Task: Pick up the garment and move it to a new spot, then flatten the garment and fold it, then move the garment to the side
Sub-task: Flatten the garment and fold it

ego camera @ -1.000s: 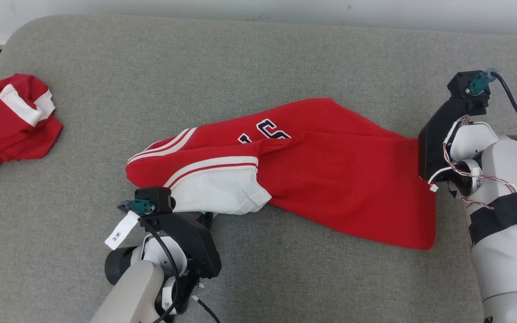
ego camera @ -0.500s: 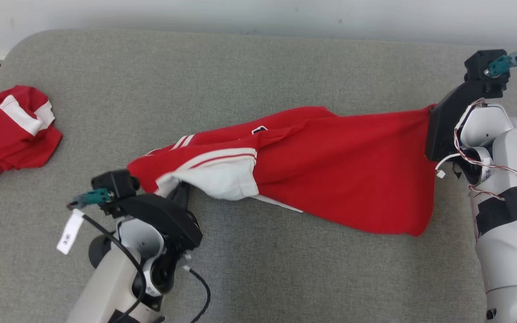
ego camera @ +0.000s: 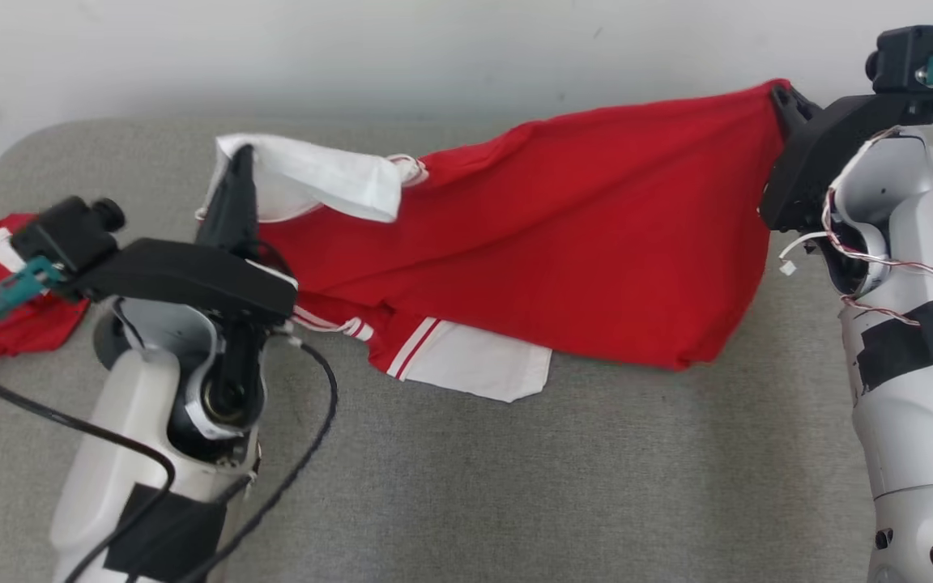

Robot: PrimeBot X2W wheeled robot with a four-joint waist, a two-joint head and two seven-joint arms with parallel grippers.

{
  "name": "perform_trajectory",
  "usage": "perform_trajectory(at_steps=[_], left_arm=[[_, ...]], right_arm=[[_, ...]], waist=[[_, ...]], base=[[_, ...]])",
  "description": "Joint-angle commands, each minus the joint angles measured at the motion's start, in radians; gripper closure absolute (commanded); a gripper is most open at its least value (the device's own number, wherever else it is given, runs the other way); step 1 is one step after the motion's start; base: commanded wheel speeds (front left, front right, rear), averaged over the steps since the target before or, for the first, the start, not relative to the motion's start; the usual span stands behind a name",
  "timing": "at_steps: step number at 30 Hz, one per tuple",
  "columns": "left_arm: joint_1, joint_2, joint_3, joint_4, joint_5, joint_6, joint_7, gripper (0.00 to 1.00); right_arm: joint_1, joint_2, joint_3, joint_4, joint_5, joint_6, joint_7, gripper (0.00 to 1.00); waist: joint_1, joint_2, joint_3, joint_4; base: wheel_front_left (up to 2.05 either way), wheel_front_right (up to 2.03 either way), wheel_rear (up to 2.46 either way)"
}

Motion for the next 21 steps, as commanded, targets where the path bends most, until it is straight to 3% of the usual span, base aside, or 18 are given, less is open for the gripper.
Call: perform_trajectory(at_steps=[1, 8, 21], left_arm=[[-0.027, 0.005, 0.011, -0.007, -0.016, 0.000, -0.012, 1.00], [-0.116, 0.004, 0.034, 0.017, -0.025, 0.001, -0.046, 1.00], [-0.343, 0.004, 0.029, 0.165, -0.034, 0.003, -0.117, 1.00]], right_arm=[[-0.012, -0.003, 0.014, 0.004, 0.014, 0.000, -0.020, 1.00], [-0.022, -0.004, 0.118, 0.011, 0.051, 0.000, -0.096, 1.00], [-0.048, -0.035, 0.168, 0.065, 0.111, 0.000, -0.159, 1.00]], waist=[[0.0000, -0.0001, -0.043, -0.036], [0.0000, -0.0001, -0.092, -0.080], [0.0000, -0.0001, -0.122, -0.144]], base=[[0.00, 0.00, 0.00], [0.00, 0.00, 0.00], [0.00, 0.00, 0.00]])
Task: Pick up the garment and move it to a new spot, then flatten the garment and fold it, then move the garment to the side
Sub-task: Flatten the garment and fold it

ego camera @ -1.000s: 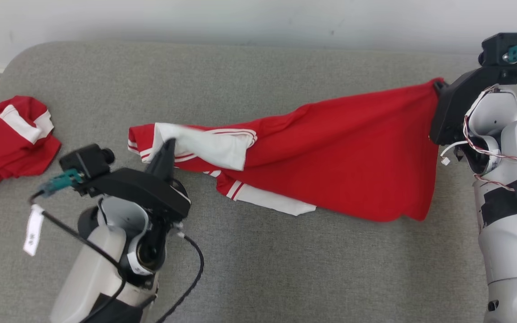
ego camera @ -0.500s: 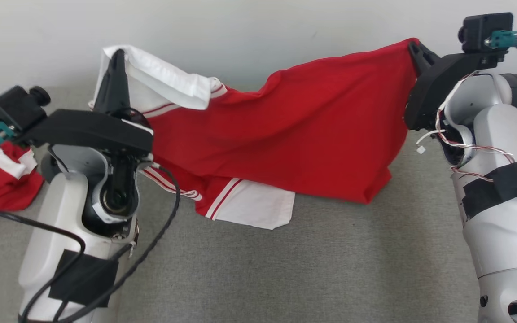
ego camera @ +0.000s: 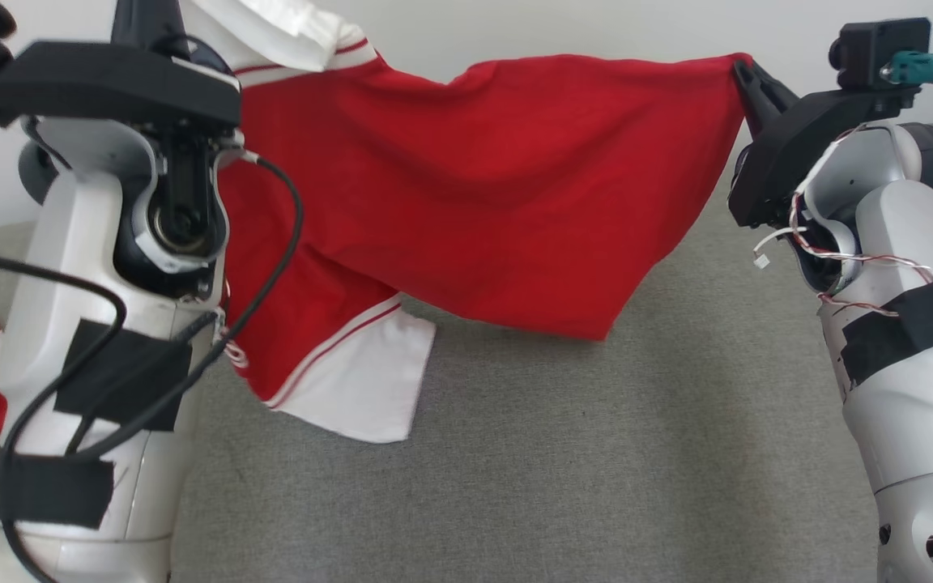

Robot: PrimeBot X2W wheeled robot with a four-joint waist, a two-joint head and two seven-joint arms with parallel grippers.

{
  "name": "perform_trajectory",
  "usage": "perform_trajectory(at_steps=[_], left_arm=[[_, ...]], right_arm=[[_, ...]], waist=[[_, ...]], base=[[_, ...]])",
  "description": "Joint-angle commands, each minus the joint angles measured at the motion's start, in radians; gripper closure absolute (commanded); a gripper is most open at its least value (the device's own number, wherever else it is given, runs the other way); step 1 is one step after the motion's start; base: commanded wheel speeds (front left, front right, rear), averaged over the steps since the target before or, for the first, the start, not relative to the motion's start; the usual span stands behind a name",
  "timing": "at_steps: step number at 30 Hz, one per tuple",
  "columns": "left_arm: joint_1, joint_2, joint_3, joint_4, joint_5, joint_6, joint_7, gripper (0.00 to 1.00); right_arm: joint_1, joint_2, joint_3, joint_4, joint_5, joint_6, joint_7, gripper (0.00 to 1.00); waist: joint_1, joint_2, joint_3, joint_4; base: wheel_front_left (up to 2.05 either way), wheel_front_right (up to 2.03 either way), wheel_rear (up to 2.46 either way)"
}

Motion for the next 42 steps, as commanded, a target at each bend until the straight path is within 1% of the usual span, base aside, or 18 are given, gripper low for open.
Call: perform_trajectory(at_steps=[1, 8, 13, 17, 23, 25, 28, 31, 32, 34, 36, 38, 40, 42], left_arm=[[-0.019, 0.003, -0.003, 0.007, 0.003, 0.001, -0.008, 1.00], [-0.141, 0.010, -0.032, 0.108, 0.040, -0.013, -0.024, 1.00], [-0.223, 0.017, -0.047, 0.156, 0.072, -0.025, -0.055, 1.00], [-0.289, 0.019, -0.055, 0.195, 0.092, -0.036, -0.075, 1.00], [-0.404, 0.025, -0.061, 0.228, 0.124, -0.032, -0.108, 1.00], [-0.443, 0.031, -0.055, 0.235, 0.142, -0.033, -0.130, 1.00], [-0.493, 0.046, -0.045, 0.225, 0.170, -0.034, -0.147, 1.00], [-0.521, 0.044, -0.031, 0.199, 0.210, -0.036, -0.155, 1.00], [-0.521, 0.044, -0.031, 0.199, 0.210, -0.036, -0.155, 1.00], [-0.538, 0.043, -0.002, 0.159, 0.239, -0.034, -0.156, 1.00], [-0.534, 0.036, 0.024, 0.117, 0.276, -0.040, -0.156, 1.00], [-0.542, 0.028, 0.038, 0.075, 0.311, -0.058, -0.157, 1.00], [-0.552, 0.023, 0.050, 0.039, 0.349, -0.075, -0.157, 1.00], [-0.559, 0.017, 0.072, -0.002, 0.380, -0.081, -0.157, 1.00]], right_arm=[[-0.012, -0.005, -0.009, 0.005, 0.013, 0.000, -0.007, 1.00], [-0.040, -0.013, -0.005, 0.040, 0.052, 0.000, -0.035, 1.00], [-0.091, -0.010, 0.001, 0.064, 0.065, 0.000, -0.057, 1.00], [-0.145, -0.003, 0.009, 0.082, 0.062, 0.000, -0.078, 1.00], [-0.270, -0.009, 0.028, 0.109, 0.048, 0.000, -0.124, 1.00], [-0.325, -0.019, 0.027, 0.125, 0.032, 0.000, -0.169, 1.00], [-0.392, -0.023, 0.023, 0.135, -0.001, 0.000, -0.220, 1.00], [-0.455, -0.032, 0.000, 0.151, -0.039, 0.000, -0.285, 1.00], [-0.455, -0.032, 0.000, 0.151, -0.039, 0.000, -0.285, 1.00], [-0.495, -0.034, -0.022, 0.167, -0.067, 0.000, -0.335, 1.00], [-0.532, -0.029, -0.038, 0.186, -0.103, 0.000, -0.385, 1.00], [-0.571, -0.024, -0.057, 0.197, -0.133, 0.000, -0.421, 1.00], [-0.599, -0.021, -0.072, 0.200, -0.164, 0.000, -0.446, 1.00], [-0.616, -0.010, -0.090, 0.193, -0.190, 0.000, -0.461, 1.00]], waist=[[0.0001, 0.0001, -0.006, -0.012], [0.0001, 0.0001, 0.026, -0.030], [0.0001, 0.0001, 0.085, -0.040], [0.0001, 0.0001, 0.140, -0.041], [0.0001, 0.0001, 0.252, -0.033], [0.0001, 0.0001, 0.305, -0.024], [0.0001, 0.0001, 0.357, -0.020], [0.0001, 0.0001, 0.396, -0.012], [0.0001, 0.0001, 0.396, -0.012], [0.0001, 0.0001, 0.415, -0.008], [0.0001, 0.0001, 0.424, -0.006], [0.0001, 0.0001, 0.434, -0.002], [0.0001, 0.0001, 0.441, 0.000], [0.0001, 0.0001, 0.445, 0.001]], base=[[0.00, 0.00, 0.00], [0.00, 0.00, 0.00], [0.00, 0.00, 0.00], [0.00, 0.00, 0.00], [0.00, 0.00, 0.00], [0.00, 0.00, 0.00], [0.00, 0.00, 0.00], [0.00, 0.00, 0.00], [0.00, 0.00, 0.00], [0.00, 0.00, 0.00], [0.00, 0.00, 0.00], [0.00, 0.00, 0.00], [0.00, 0.00, 0.00], [0.00, 0.00, 0.00]])
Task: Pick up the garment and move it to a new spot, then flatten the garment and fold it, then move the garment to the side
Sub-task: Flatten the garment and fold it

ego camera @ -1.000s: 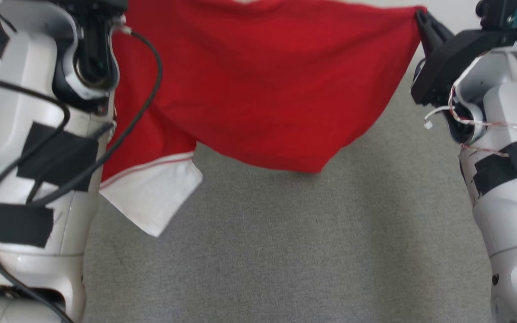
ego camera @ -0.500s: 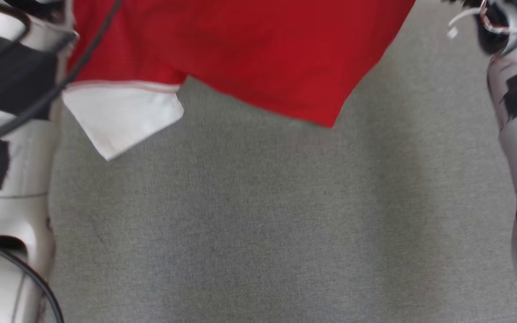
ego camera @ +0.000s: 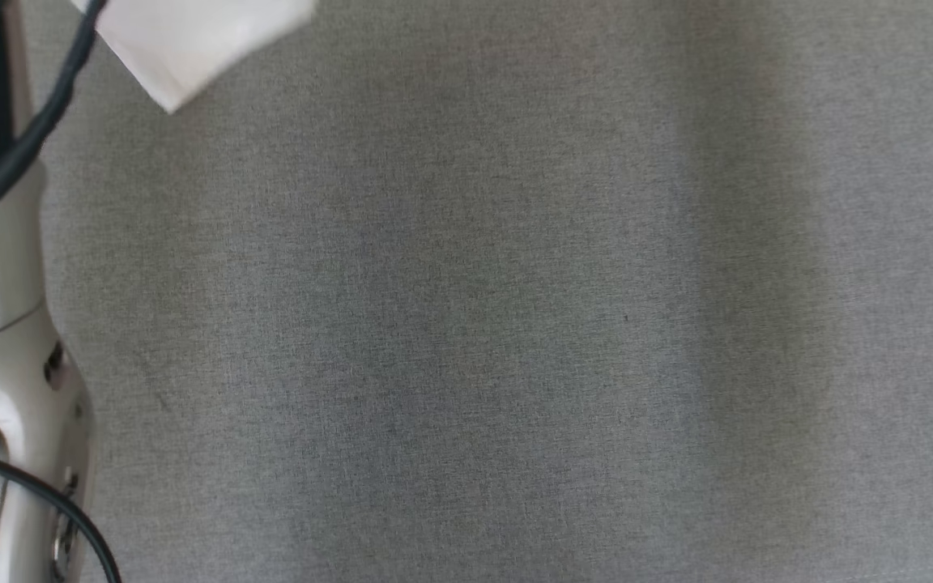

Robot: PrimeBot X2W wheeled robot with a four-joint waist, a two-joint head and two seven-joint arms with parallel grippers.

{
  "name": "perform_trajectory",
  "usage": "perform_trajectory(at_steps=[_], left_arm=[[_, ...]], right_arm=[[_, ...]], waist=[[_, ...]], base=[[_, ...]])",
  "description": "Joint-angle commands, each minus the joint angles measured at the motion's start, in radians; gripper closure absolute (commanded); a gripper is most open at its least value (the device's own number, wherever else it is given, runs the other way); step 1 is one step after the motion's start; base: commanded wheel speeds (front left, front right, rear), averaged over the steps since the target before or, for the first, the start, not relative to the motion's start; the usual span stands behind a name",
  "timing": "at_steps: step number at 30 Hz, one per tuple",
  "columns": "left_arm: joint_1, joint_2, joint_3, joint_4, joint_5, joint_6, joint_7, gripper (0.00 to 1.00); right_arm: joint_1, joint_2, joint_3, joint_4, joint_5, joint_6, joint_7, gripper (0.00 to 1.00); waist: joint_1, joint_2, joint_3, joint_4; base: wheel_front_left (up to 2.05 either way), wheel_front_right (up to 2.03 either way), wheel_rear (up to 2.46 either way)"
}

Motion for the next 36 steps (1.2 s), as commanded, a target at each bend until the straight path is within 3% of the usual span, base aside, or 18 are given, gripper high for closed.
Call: perform_trajectory(at_steps=[1, 6, 12, 16, 22, 29, 33, 36], left_arm=[[-0.023, 0.000, 0.011, -0.025, 0.025, -0.005, -0.006, 1.00], [0.019, -0.010, 0.039, -0.134, 0.093, -0.031, -0.005, 1.00], [0.137, -0.010, -0.011, -0.196, 0.007, -0.040, -0.005, 1.00], [0.225, -0.010, -0.037, -0.238, -0.041, -0.033, -0.006, 1.00], [0.410, -0.010, -0.106, -0.239, -0.129, -0.022, -0.006, 1.00], [0.644, -0.004, -0.137, -0.243, -0.157, -0.036, -0.003, 1.00], [0.763, 0.019, -0.143, -0.268, -0.173, -0.019, 0.028, 1.00], [0.898, 0.037, -0.134, -0.330, -0.198, 0.018, 0.074, 1.00]], right_arm=[[-0.010, 0.008, -0.009, -0.016, -0.025, 0.000, -0.009, 1.00], [0.014, 0.022, -0.044, -0.163, -0.100, 0.000, -0.013, 1.00], [0.155, 0.034, -0.022, -0.216, -0.144, 0.000, -0.012, 1.00], [0.235, 0.003, 0.022, -0.208, -0.114, 0.000, -0.012, 1.00], [0.392, -0.061, 0.112, -0.204, -0.021, 0.000, 0.002, 1.00], [0.627, -0.130, 0.156, -0.329, 0.094, 0.000, 0.180, 1.00], [0.737, -0.167, 0.177, -0.435, 0.135, 0.000, 0.279, 1.00], [0.858, -0.203, 0.203, -0.544, 0.161, 0.000, 0.382, 1.00]], waist=[[-0.0003, -0.0003, 0.012, 0.006], [-0.0003, -0.0003, 0.052, 0.010], [-0.0003, -0.0003, 0.104, 0.029], [-0.0003, -0.0003, 0.095, 0.046], [-0.0003, -0.0003, 0.000, 0.074], [-0.0003, -0.0003, -0.131, 0.090], [-0.0003, -0.0003, -0.181, 0.087], [-0.0003, -0.0003, -0.220, 0.086]], base=[[0.00, 0.00, 0.00], [0.00, 0.00, 0.00], [0.00, 0.00, 0.00], [0.00, 0.00, 0.00], [0.00, 0.00, 0.00], [0.00, 0.00, 0.00], [0.00, 0.00, 0.00], [0.00, 0.00, 0.00]])
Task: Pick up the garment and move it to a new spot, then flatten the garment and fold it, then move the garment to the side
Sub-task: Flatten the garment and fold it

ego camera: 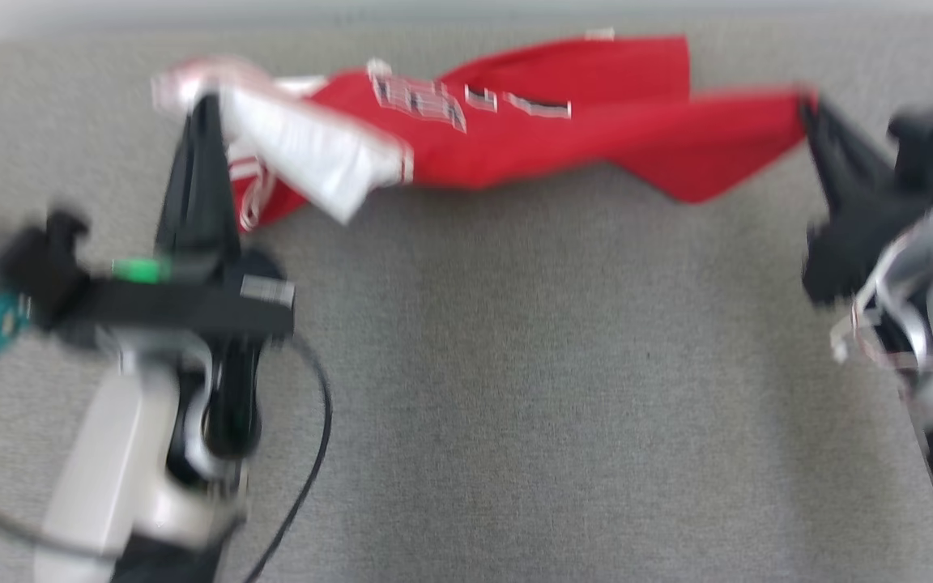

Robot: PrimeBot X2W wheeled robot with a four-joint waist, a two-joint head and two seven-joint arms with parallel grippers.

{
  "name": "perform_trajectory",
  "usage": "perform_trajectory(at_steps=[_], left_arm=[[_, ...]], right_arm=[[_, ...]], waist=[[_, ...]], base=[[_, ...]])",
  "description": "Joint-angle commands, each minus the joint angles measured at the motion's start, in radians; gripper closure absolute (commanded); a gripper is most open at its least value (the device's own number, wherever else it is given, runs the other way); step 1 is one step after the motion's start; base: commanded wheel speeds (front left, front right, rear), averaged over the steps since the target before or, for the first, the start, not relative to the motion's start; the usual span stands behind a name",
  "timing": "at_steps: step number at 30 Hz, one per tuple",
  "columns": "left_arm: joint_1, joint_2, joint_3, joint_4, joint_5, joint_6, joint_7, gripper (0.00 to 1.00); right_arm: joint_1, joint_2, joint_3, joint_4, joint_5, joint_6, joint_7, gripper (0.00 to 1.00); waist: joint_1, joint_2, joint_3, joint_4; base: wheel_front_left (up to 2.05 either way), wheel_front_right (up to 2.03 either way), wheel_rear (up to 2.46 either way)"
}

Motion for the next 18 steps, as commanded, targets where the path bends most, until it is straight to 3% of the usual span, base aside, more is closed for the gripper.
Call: perform_trajectory(at_steps=[1, 11, 18], left_arm=[[0.024, 0.006, 0.007, -0.013, -0.012, 0.006, 0.007, 1.00], [0.400, 0.029, -0.002, -0.236, -0.088, 0.123, 0.127, 1.00], [0.534, 0.082, -0.051, -0.276, -0.032, 0.204, 0.212, 1.00]], right_arm=[[0.024, -0.010, 0.002, -0.008, 0.011, 0.000, 0.014, 1.00], [0.300, -0.101, 0.053, -0.250, 0.098, 0.000, 0.297, 1.00], [0.418, -0.115, 0.072, -0.300, 0.147, 0.000, 0.451, 1.00]], waist=[[0.0004, 0.0001, -0.071, 0.007], [0.0004, 0.0001, -0.143, 0.025], [0.0004, 0.0001, -0.183, 0.024]], base=[[0.00, 0.00, 0.00], [0.00, 0.00, 0.00], [0.00, 0.00, 0.00]])
